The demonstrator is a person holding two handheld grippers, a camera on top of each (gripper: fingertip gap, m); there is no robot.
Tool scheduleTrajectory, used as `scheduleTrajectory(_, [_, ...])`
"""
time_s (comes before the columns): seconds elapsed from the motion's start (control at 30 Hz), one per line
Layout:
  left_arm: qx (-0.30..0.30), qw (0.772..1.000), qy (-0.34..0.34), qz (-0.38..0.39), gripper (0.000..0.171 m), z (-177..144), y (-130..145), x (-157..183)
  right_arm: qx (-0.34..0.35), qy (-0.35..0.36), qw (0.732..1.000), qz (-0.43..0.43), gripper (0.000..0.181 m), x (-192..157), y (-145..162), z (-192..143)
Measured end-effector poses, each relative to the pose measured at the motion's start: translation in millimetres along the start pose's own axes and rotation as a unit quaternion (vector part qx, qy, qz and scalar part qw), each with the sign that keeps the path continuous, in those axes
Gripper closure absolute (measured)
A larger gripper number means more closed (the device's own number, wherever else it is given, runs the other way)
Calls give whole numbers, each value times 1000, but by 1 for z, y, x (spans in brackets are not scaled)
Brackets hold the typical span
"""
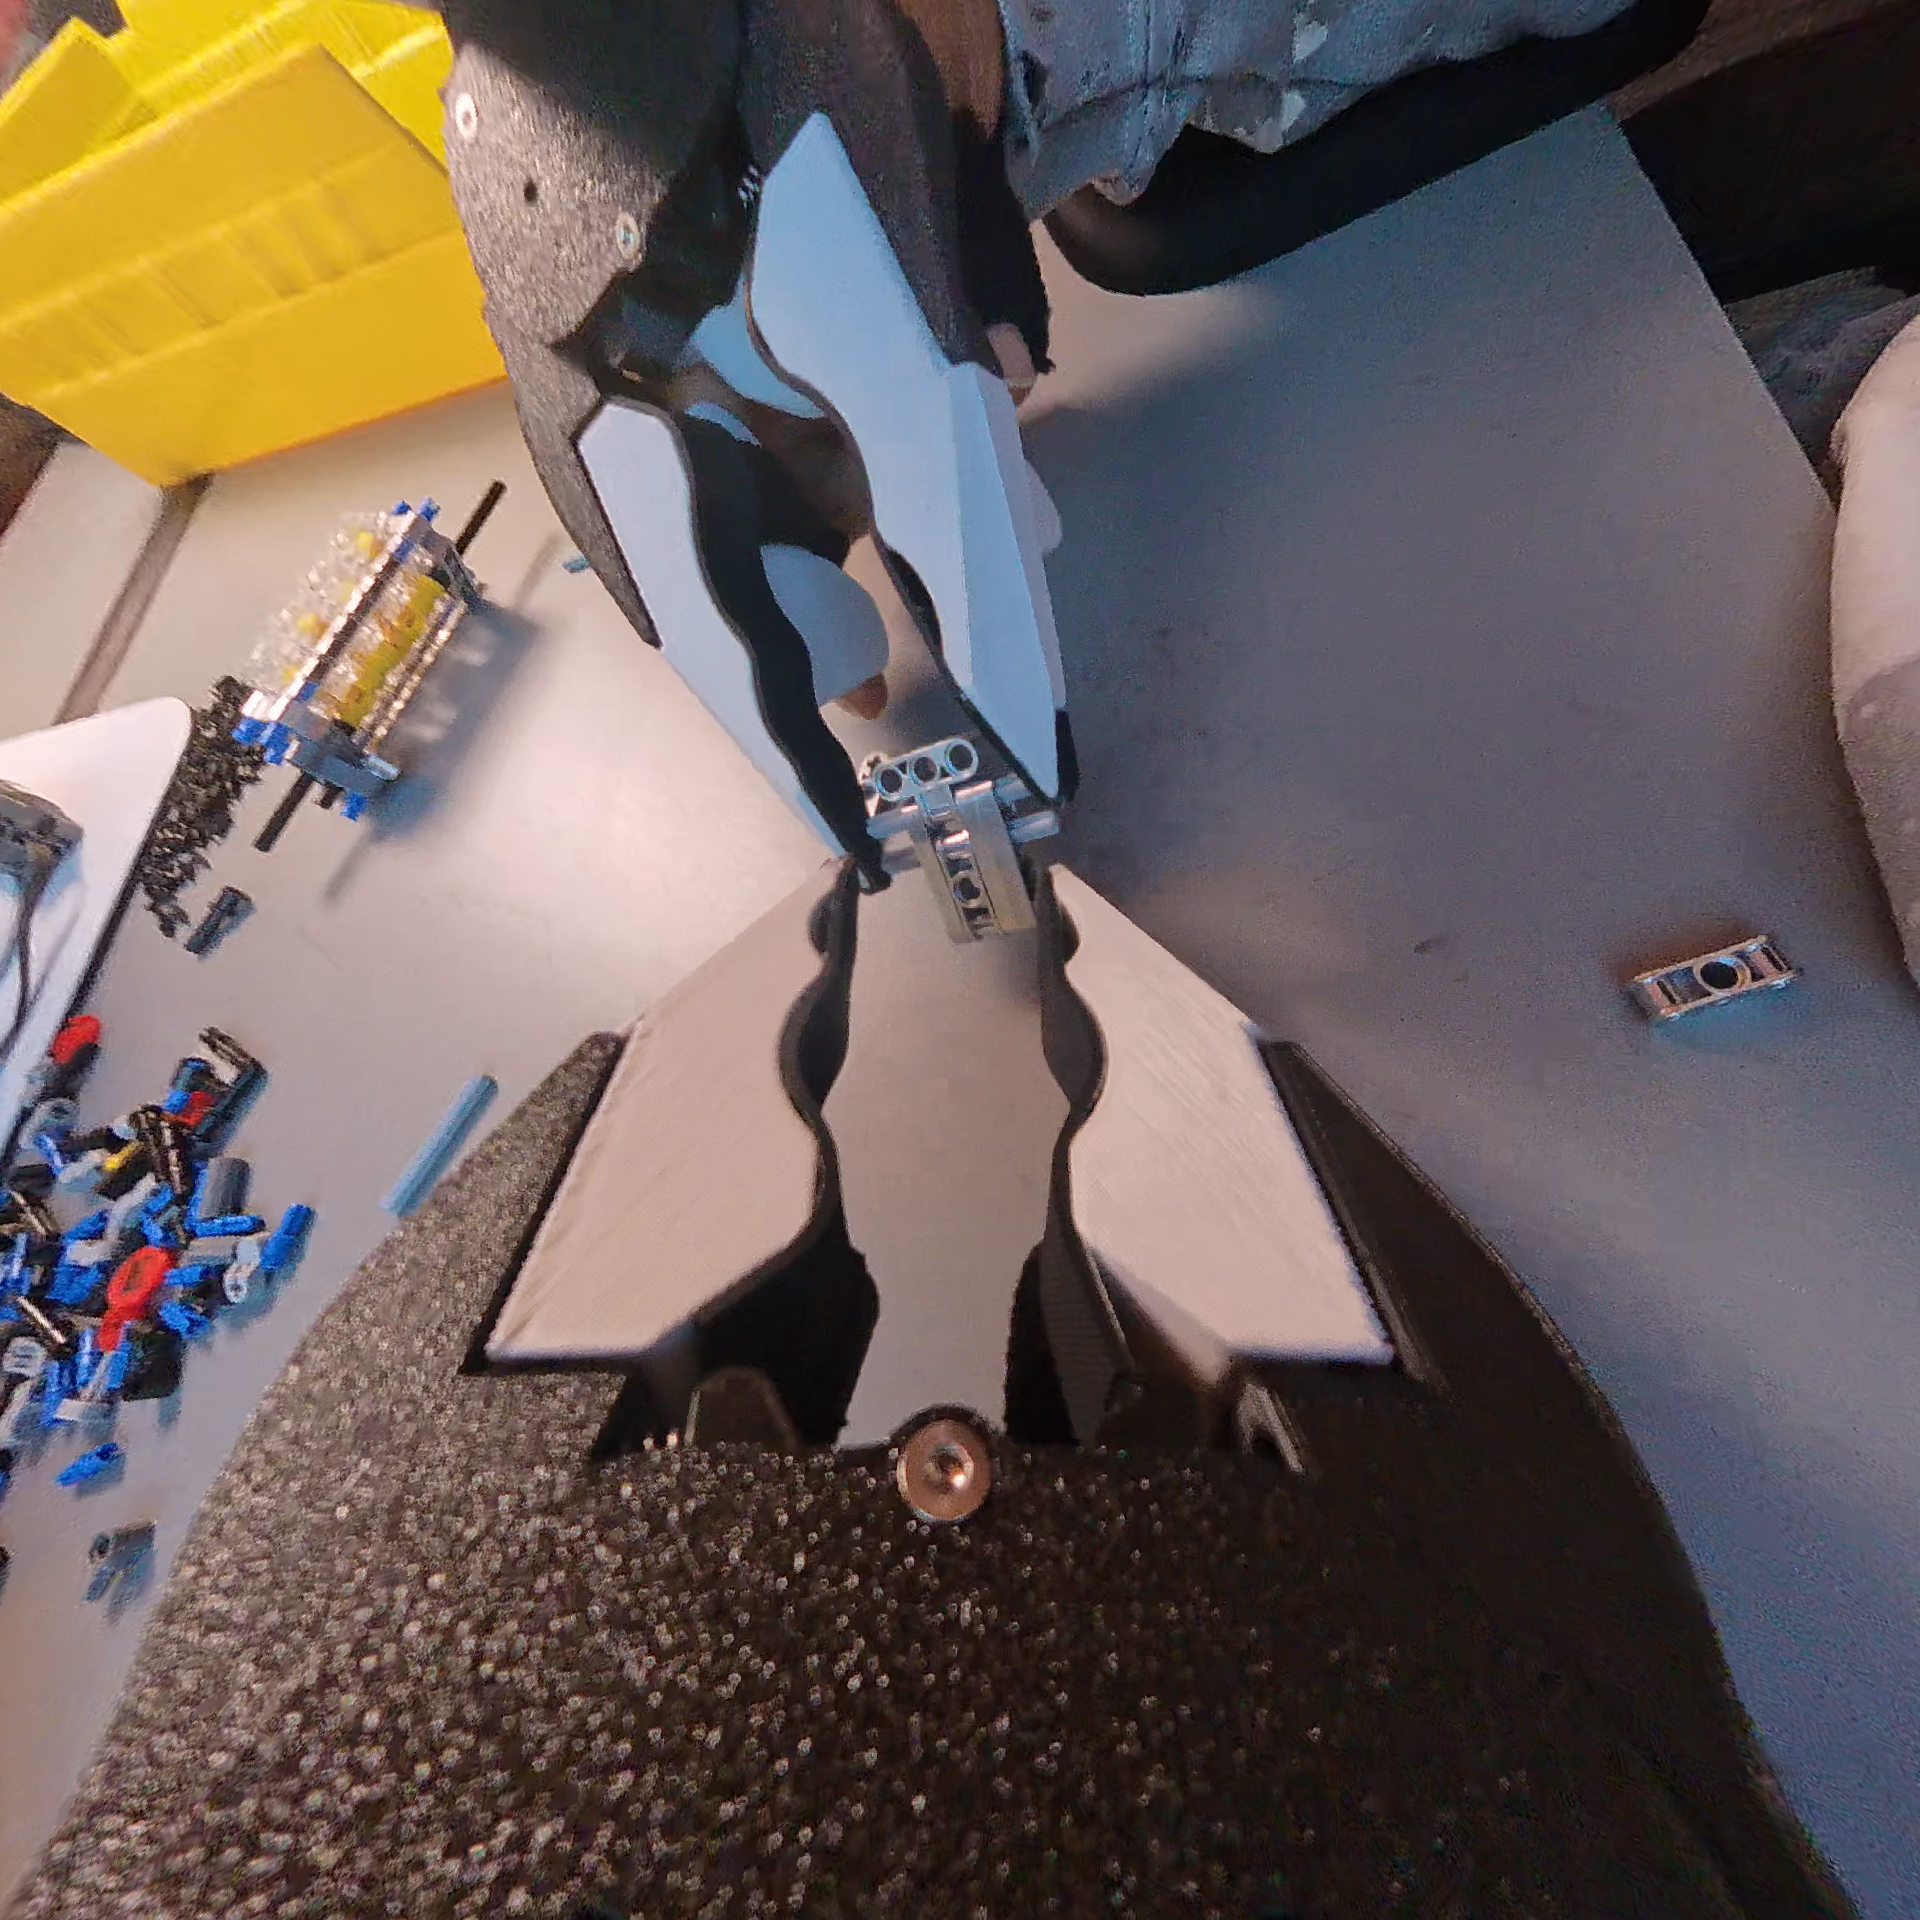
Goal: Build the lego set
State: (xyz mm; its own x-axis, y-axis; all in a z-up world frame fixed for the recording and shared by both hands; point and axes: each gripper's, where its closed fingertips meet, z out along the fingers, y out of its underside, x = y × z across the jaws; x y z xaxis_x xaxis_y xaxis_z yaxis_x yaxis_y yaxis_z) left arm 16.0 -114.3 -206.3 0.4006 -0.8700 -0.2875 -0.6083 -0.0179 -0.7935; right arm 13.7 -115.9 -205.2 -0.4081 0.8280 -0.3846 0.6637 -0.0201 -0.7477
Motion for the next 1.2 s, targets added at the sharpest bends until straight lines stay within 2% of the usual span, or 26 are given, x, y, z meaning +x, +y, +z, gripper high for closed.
scheduleTrajectory(0.17, [29,999,26,2,152,-2,-12,12,31,-50,998,16,146,-14,-9,-1])
scheduleTrajectory(0.2, [33,999,30,-1,167,-3,-14,12,34,-51,998,19,145,-14,-10,-2])
scheduleTrajectory(0.23, [40,999,33,-5,171,-4,-16,12,36,-47,998,21,144,-12,-9,-2])
scheduleTrajectory(0.47, [16,997,51,-47,171,-1,-5,11,50,-54,997,38,146,-10,-11,-2])
scheduleTrajectory(0.63, [-8,998,38,-52,171,3,7,6,66,-2,998,3,144,2,-16,-12])
scheduleTrajectory(0.73, [-3,997,27,-67,160,3,7,0,73,52,995,-32,139,14,-20,-27])
scheduleTrajectory(0.83, [9,996,21,-84,152,1,4,-5,58,88,992,-73,134,14,-17,-41])
scheduleTrajectory(0.93, [18,995,20,-95,151,-1,3,-7,-6,122,984,-130,134,7,2,-44])
scheduleTrajectory(1.03, [17,995,23,-97,151,-1,4,-7,-77,120,973,-181,134,-8,29,-31])
scheduleTrajectory(1.2, [10,995,40,-89,151,4,4,1,-110,127,969,-180,130,-7,45,-8])
